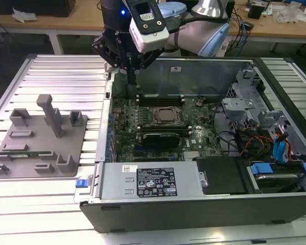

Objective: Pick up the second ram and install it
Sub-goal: 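Reach for the second ram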

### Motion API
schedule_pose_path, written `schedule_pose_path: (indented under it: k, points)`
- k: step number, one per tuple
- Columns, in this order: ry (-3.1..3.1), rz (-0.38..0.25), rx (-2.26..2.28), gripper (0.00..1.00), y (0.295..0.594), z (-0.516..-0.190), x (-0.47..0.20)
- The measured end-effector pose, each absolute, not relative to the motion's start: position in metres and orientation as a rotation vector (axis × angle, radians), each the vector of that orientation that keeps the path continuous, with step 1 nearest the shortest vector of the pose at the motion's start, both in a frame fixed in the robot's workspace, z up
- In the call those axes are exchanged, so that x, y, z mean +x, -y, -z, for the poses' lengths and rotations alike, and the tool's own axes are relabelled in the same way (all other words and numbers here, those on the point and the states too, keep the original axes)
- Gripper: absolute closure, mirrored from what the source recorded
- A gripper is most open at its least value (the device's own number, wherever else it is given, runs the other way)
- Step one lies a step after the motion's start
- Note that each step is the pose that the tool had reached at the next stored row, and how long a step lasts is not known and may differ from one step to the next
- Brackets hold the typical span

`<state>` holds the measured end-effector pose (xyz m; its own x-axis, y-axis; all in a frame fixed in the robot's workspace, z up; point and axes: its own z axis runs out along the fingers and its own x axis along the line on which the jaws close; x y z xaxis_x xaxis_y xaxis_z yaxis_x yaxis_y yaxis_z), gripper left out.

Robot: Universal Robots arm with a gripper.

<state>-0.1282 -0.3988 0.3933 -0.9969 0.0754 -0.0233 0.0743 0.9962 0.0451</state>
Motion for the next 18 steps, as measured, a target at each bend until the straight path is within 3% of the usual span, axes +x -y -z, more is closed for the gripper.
schedule_pose_path:
  k: [18]
  points:
    - [-3.114,-0.069,0.117,0.92,0.399,-0.393,-0.164]
